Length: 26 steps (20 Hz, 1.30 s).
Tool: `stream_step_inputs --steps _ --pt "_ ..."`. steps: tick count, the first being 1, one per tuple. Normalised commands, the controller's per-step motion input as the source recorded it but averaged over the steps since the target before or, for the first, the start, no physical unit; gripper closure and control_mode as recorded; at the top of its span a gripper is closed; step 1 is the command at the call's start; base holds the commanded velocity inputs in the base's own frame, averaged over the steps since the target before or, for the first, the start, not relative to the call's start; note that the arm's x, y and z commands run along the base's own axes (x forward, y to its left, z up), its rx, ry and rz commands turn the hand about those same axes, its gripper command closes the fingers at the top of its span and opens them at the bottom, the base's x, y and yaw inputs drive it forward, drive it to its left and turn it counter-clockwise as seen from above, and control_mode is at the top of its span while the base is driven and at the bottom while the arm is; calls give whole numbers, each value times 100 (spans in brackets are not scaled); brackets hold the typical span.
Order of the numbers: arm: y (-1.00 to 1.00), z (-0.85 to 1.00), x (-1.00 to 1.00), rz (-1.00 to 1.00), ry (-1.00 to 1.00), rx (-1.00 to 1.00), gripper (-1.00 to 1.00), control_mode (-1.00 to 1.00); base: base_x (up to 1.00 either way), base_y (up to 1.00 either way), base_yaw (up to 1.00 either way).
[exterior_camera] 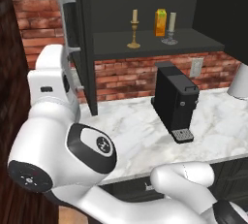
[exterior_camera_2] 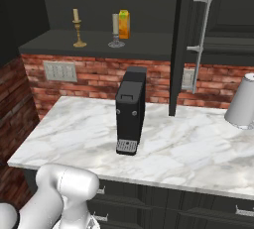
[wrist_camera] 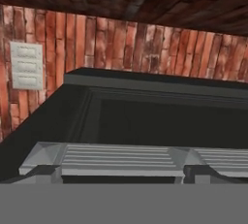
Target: Pick the candle and candle from the dining table and place them in the open cabinet. Close the cabinet after placing the objects.
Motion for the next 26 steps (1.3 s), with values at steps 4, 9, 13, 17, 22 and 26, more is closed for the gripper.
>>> stream_step_inputs --steps 4,9,13,17,22,26 --pt "-25 0 28 -1 0 3 -100 -100 0 0 0" --pt "-26 0 32 -2 0 4 -100 -100 0 0 0" --pt "-27 0 38 -4 0 3 -100 -100 0 0 0" --pt "-26 0 48 -1 0 1 -100 -100 0 0 0" --pt "-28 3 52 0 0 2 -100 -100 0 0 0" --pt "-39 1 54 0 0 5 -100 -100 0 0 0"
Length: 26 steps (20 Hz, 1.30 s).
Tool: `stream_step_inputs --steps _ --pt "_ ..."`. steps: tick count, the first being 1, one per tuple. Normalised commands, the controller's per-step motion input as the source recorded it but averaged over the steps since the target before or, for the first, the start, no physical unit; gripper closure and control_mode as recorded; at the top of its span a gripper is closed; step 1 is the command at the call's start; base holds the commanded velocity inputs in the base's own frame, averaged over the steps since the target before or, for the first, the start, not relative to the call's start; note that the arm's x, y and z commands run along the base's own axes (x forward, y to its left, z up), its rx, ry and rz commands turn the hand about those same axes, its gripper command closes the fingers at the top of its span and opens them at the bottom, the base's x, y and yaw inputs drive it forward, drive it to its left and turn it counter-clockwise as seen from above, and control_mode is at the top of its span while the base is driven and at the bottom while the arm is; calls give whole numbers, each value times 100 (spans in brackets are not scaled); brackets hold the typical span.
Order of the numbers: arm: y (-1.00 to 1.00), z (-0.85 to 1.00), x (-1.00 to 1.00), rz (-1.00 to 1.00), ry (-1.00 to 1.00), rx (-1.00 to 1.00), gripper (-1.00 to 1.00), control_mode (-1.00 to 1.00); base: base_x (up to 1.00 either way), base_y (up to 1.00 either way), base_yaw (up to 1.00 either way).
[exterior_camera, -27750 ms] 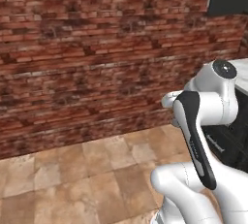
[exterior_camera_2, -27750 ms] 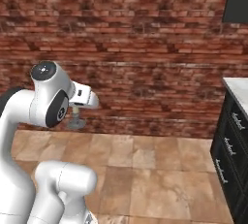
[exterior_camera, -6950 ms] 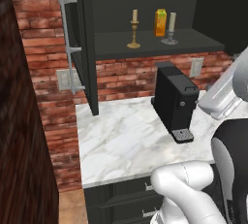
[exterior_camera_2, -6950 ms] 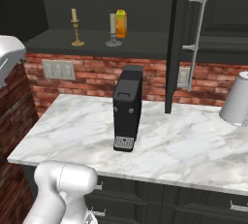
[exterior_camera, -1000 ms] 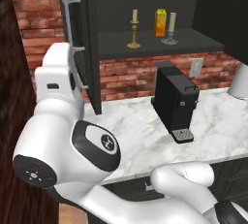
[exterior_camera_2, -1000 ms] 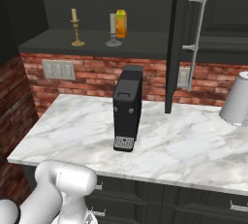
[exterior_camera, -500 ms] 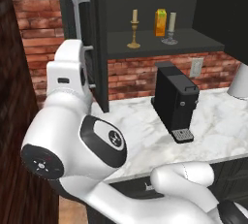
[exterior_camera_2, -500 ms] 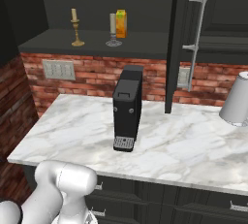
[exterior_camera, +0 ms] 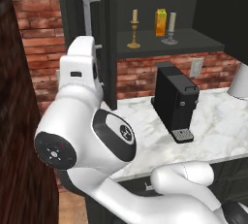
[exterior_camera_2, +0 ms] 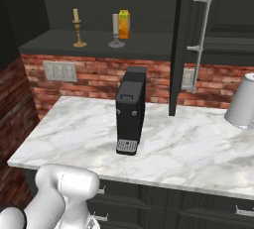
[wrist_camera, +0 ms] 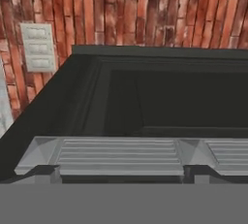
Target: Pick the candle and candle from the dining table and place them in the open cabinet. Close the cabinet after placing the objects.
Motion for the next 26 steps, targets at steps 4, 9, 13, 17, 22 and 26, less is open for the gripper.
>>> stream_step_inputs --steps 4,9,13,17,22,26 --pt "-50 0 52 0 0 5 -100 -100 0 0 0" --pt "-49 0 51 0 0 4 -100 -100 0 0 0" --pt "-44 0 49 0 0 3 -100 -100 0 0 0" --pt "-41 0 49 0 0 2 -100 -100 0 0 0" --pt "-37 0 54 0 0 2 -100 -100 0 0 0" --pt "-30 0 57 0 0 1 -100 -100 0 0 0"
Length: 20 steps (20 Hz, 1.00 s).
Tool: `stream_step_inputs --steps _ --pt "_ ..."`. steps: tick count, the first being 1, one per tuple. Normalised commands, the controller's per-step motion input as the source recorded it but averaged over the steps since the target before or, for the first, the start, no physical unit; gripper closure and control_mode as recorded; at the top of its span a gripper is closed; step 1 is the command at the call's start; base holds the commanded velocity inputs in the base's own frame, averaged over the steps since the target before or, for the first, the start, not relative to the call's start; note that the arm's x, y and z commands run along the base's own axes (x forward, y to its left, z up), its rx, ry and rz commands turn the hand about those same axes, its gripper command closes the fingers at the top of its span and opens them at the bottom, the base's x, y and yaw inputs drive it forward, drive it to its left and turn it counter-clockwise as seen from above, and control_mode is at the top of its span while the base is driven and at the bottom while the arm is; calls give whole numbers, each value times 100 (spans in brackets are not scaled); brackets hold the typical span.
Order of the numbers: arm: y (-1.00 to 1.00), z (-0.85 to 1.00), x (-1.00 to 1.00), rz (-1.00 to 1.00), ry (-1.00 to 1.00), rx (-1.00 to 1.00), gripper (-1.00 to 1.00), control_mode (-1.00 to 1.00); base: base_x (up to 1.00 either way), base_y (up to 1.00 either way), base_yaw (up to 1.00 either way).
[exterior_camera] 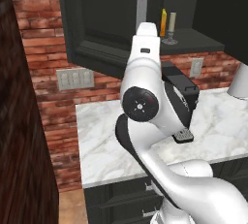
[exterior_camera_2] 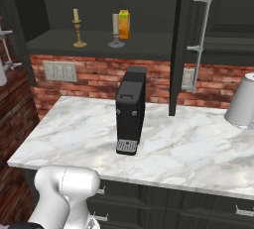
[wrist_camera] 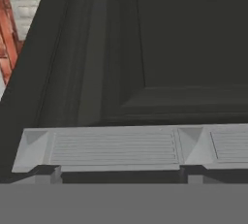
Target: Pick the candle and candle from the dining table and place them in the open cabinet. Close the cabinet after placing the objects.
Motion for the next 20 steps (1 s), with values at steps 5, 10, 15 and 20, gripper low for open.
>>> stream_step_inputs --steps 5,10,15,20 --pt "-22 0 57 0 0 0 -100 -100 0 0 0" --pt "-4 0 53 0 0 0 -100 -100 0 0 0" --pt "0 0 50 0 0 0 -100 -100 0 0 0" --pt "0 0 43 0 0 0 -100 -100 0 0 0"
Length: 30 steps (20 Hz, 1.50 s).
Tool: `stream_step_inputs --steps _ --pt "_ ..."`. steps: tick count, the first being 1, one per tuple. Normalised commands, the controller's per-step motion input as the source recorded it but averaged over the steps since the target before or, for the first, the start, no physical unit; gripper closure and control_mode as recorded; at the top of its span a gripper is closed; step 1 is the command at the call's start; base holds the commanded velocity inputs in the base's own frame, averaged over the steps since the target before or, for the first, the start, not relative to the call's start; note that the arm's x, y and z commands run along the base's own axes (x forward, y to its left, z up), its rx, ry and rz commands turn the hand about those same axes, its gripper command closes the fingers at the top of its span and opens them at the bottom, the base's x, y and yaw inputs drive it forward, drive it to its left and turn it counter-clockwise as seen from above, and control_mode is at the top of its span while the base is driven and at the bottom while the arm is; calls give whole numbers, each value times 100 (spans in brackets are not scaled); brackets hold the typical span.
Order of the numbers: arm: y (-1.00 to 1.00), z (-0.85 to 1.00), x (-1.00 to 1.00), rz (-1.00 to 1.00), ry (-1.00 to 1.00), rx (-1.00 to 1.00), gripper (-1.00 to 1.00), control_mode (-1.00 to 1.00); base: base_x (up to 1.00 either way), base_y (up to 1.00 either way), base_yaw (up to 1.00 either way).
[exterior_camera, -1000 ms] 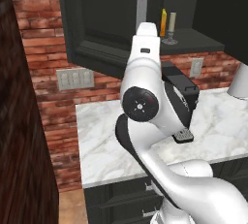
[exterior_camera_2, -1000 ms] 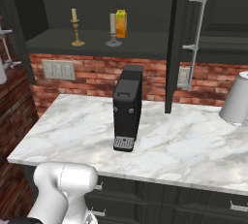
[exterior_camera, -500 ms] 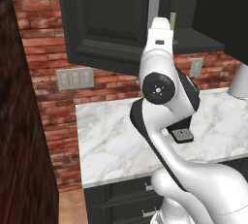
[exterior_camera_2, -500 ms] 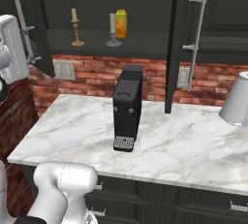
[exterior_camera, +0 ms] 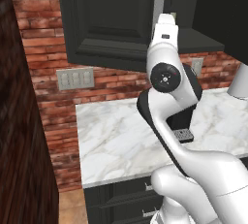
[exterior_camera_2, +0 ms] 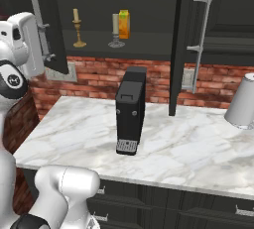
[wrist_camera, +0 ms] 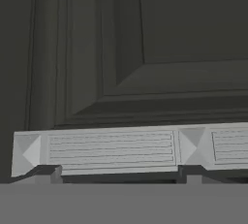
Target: Pick the candle and candle from the dining table and place them in the open cabinet. Close the cabinet after placing the objects.
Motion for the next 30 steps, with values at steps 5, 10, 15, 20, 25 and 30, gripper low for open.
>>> stream_step_inputs --steps 5,10,15,20,25,30 --pt "0 0 35 0 0 0 -100 -100 0 0 0" --pt "0 0 36 0 0 0 -100 -100 0 0 0" --pt "0 0 34 0 0 0 -100 -100 0 0 0" --pt "0 0 40 0 0 0 -100 -100 0 0 0" --pt "0 0 42 0 0 0 -100 -100 0 0 0" --pt "0 0 42 0 0 0 -100 -100 0 0 0"
